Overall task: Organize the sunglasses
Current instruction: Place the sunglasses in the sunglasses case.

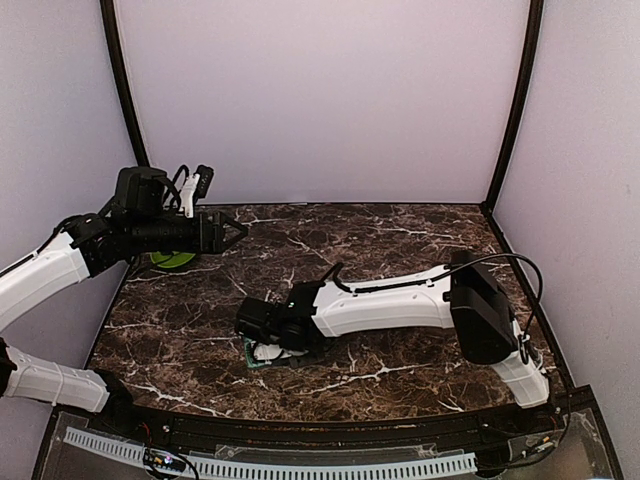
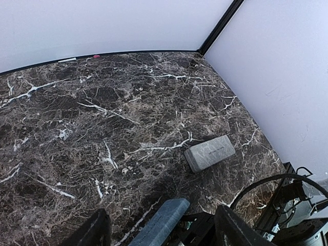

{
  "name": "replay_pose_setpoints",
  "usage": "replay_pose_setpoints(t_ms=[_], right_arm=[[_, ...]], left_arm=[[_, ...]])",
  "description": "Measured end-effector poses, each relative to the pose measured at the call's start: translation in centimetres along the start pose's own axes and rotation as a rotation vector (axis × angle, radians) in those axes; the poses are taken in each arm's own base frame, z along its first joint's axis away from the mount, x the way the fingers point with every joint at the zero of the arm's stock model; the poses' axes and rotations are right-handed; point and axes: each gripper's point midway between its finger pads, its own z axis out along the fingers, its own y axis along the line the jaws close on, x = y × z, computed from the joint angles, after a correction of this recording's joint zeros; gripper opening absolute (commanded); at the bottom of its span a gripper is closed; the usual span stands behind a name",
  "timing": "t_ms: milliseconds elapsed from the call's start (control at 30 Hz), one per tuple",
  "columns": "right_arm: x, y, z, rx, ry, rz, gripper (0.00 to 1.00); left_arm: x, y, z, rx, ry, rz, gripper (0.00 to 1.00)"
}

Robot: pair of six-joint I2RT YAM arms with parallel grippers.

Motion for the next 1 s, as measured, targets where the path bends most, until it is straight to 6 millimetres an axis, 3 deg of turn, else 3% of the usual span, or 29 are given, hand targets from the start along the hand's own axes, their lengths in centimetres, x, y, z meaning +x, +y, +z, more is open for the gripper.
replay_pose_setpoints(t_ms=[833,1000], right_arm=[[-0.40,-0.12,-0.05,0.011,-0.013,0.015,0.54],[-0.23,0.00,0.18,0.019,-0.013,0.032,0.55]], left_arm=[[0.19,0.16,0.32,-0.001,0.000,0.000,0.72],[0.67,0.59,0.63,-0.015,0.011,0.000,0.76]])
